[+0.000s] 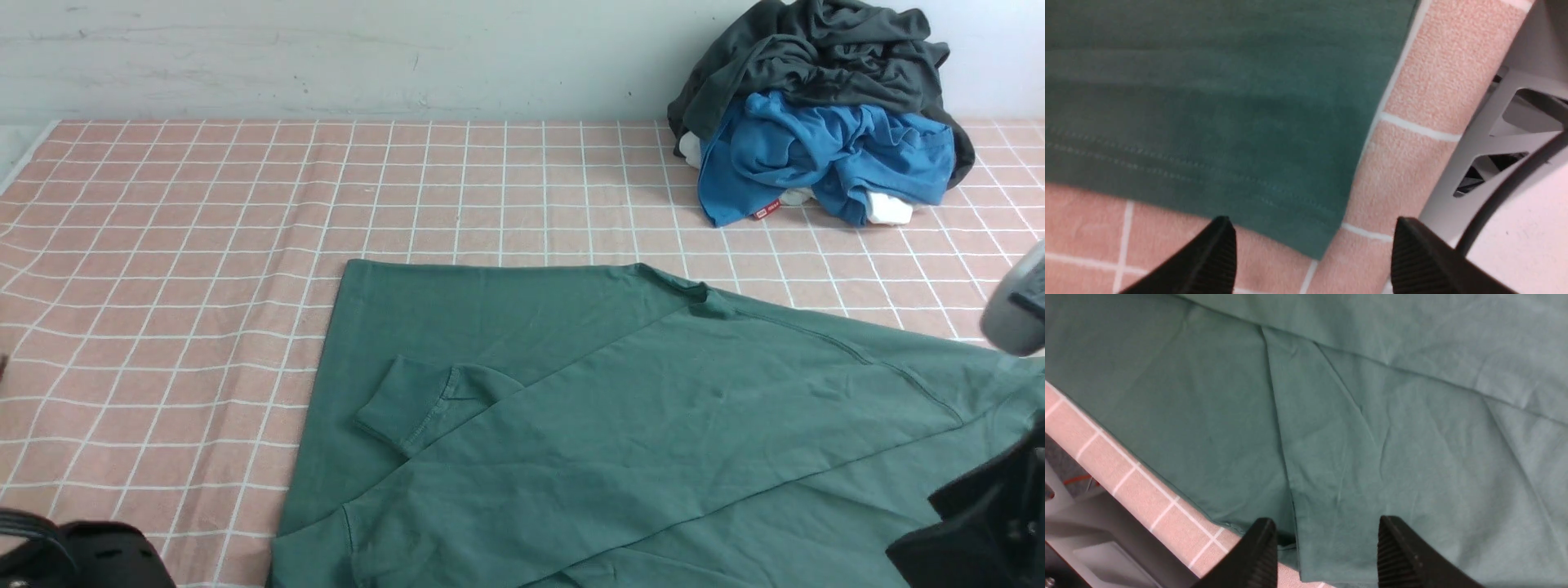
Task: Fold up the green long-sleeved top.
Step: Use both arms simultaneously to clamp the lower edge of the clothing fabric
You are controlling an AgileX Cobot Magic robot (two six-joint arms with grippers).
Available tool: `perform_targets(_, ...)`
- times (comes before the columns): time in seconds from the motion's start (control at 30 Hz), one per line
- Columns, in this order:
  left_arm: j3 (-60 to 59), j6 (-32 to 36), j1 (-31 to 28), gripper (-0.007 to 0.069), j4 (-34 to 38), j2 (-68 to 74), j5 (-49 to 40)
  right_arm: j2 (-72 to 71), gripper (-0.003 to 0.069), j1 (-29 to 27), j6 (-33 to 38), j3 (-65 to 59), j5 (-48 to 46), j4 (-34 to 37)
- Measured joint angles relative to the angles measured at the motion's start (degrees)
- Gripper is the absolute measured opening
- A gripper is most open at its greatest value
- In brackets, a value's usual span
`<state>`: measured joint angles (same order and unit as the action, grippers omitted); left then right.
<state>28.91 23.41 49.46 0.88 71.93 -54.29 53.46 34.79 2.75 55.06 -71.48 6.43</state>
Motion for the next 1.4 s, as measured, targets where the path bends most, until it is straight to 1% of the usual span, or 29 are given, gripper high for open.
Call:
perform_targets(0.07, -0.9, -0.3, 1.2, 0.0469, -0.2, 2.7, 3.9, -2.1, 0.0320, 0.1, -0.2, 0.0, -0.4, -1.0)
perform_targets(0.2, -0.9, -0.6, 1.4, 0.0469, -0.5, 7.2, 7.3, -3.3, 0.0320, 0.1, -1.2, 0.0, -0.4, -1.9)
perform_targets(0.43, 1.1, -2.1, 1.6, 0.0465, -0.9, 9.7, 5.9, -3.4, 0.0320, 0.1, -2.1, -0.2, -0.4, -2.3)
perform_targets(0.57, 2.9, -7.4, 1.6, 0.0406, -2.9, 8.4, 5.9, -3.4, 0.0320, 0.1, -2.2, -0.3, -0.5, -2.5)
perform_targets(0.7, 3.1, -8.7, 1.6, 0.0344, -4.8, 7.8, 5.7, -3.4, 0.0320, 0.1, -2.2, -0.4, -0.5, -2.8)
perform_targets(0.77, 3.1, -8.9, 1.6, 0.0313, -4.9, 7.8, 5.3, -3.4, 0.0320, 0.1, -2.2, -0.4, -0.5, -3.0)
perform_targets(0.9, 3.1, -7.8, 1.6, 0.0279, -3.1, 8.2, 3.5, -3.4, 0.0320, 0.1, -2.2, -0.4, -0.5, -3.2)
perform_targets(1.07, 3.1, -4.3, 1.6, 0.0279, -1.5, 9.0, -1.2, -3.4, 0.0320, 0.1, -2.2, -0.4, -0.5, -3.5)
perform_targets(1.4, 3.1, -3.3, 1.6, 0.0279, -2.2, 9.2, 0.3, -3.4, 0.0320, 0.1, -2.2, -0.4, -0.5, -4.9)
